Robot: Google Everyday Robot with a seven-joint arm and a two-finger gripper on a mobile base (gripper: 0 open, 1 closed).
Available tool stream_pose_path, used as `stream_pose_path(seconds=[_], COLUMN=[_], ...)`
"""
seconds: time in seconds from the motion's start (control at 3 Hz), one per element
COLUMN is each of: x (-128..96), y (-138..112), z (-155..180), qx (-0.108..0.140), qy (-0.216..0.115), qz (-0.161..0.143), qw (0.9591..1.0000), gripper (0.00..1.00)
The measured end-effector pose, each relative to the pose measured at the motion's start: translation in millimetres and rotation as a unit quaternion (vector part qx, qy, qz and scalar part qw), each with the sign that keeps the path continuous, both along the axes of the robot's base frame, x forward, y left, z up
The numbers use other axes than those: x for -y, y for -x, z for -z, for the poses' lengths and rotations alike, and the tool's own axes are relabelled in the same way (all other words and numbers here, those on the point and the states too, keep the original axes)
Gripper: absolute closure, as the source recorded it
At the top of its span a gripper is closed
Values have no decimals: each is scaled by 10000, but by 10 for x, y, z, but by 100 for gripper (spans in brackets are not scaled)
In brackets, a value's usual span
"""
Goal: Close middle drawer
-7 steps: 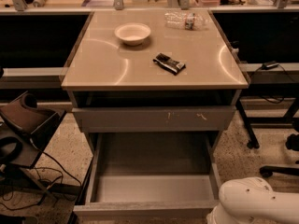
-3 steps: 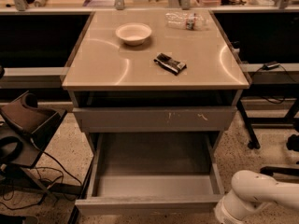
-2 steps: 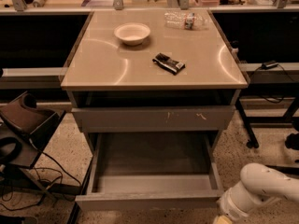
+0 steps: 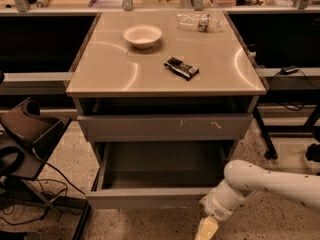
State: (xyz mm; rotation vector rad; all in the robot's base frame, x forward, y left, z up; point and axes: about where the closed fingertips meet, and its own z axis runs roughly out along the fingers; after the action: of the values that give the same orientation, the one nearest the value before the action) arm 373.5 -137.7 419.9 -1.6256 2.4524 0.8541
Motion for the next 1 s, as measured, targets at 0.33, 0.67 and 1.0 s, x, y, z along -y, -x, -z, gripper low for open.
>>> stream_pose_path(seconds=[0.33, 0.67, 1.0], x=[-1, -138, -237], y=[-2, -270, -496], z=[0, -15, -112], qx=[1, 68, 160], qy=[0, -44, -130], qz=[-2, -207, -316], qw=[10000, 9998, 9993], gripper=[0, 0, 0])
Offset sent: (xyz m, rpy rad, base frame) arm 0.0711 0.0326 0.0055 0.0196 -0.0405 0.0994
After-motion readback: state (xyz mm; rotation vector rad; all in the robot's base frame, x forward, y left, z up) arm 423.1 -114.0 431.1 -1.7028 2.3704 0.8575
